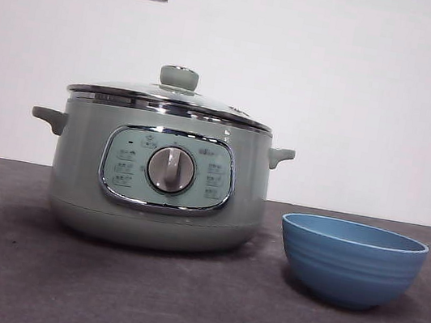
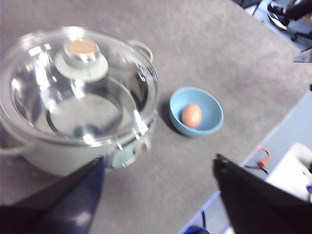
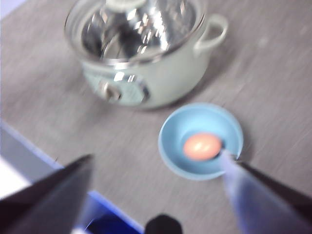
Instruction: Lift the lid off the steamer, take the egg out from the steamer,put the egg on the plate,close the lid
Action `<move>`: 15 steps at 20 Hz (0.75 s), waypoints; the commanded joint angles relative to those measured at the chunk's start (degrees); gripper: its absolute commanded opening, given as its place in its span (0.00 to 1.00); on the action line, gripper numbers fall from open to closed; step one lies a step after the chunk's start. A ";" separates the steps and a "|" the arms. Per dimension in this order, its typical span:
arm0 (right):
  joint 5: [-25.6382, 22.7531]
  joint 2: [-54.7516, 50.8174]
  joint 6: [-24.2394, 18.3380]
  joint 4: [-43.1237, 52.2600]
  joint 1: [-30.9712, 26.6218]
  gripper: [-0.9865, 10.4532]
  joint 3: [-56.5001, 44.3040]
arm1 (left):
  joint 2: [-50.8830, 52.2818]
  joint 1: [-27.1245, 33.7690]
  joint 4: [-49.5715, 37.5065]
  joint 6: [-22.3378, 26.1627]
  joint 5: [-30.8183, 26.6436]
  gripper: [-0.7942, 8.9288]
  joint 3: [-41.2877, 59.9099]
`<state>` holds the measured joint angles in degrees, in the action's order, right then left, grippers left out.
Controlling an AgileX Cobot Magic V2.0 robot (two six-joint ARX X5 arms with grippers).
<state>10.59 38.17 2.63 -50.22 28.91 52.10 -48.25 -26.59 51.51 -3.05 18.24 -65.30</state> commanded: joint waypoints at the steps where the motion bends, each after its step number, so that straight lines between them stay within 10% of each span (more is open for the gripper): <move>1: 2.95 0.20 0.33 -0.48 0.07 0.07 -0.17 | -0.09 -0.07 2.05 -0.24 0.22 0.08 0.31; 15: 2.78 0.17 0.33 -0.48 0.02 0.09 -0.17 | -0.20 -0.04 2.60 0.04 -0.13 0.08 0.31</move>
<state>13.41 38.39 2.63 -50.98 28.91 52.10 -48.42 -26.59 54.41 -3.07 18.17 -65.30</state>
